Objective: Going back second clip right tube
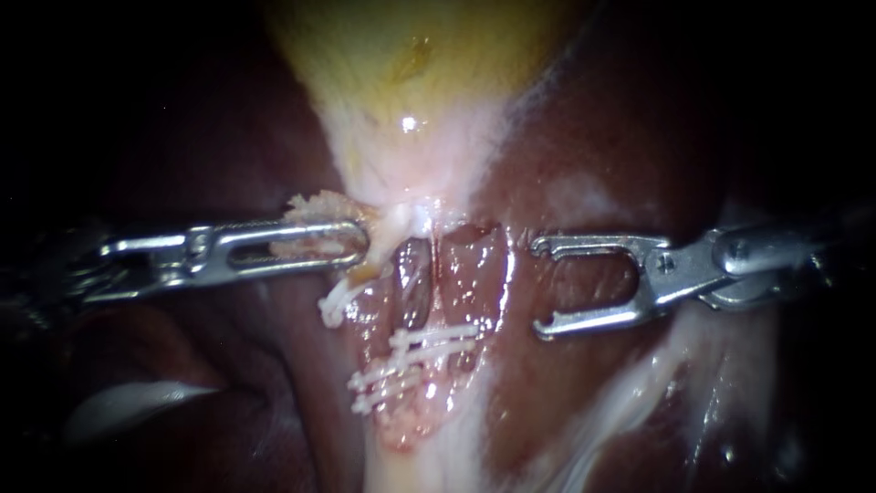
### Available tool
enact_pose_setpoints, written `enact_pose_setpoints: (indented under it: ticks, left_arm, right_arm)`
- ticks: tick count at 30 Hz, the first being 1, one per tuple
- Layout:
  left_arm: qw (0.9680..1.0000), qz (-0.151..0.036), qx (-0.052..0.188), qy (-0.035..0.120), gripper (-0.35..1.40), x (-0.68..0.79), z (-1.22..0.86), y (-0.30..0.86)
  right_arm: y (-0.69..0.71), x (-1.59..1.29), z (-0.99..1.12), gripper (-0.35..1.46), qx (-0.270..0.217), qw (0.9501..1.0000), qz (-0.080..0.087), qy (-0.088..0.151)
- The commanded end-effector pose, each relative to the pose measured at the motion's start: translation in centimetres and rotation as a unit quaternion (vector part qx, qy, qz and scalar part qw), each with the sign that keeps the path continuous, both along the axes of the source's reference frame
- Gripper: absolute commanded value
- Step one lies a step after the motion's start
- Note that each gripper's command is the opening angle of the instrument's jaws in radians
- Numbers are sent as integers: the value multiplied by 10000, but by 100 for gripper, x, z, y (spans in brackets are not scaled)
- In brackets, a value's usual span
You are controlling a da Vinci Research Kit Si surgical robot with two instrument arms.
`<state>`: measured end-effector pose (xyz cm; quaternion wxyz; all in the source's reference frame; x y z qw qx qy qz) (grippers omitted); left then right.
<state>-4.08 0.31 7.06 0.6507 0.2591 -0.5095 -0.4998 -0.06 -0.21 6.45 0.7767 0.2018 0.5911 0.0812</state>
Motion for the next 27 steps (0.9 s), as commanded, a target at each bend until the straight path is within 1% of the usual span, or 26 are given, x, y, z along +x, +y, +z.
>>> enact_pose_setpoints:
  ticks: [1,8,11,15,27]
  left_arm:
    - [10000,20,8,25,-35,-4,5,0]
    - [9999,116,-10,64,-35,-28,23,0]
    - [9999,128,-8,53,-35,-34,25,0]
    - [9999,135,-5,46,-35,-36,25,1]
    - [9999,142,-1,58,-35,-36,25,1]
  right_arm:
    - [0,-1,0,50,0,10000,1,3]
    - [0,-6,0,50,0,10000,-10,9]
    - [-1,-6,0,50,1,10000,-11,10]
    - [-1,-6,-1,50,1,10000,-12,10]
    - [0,-7,-2,50,6,10000,-12,10]
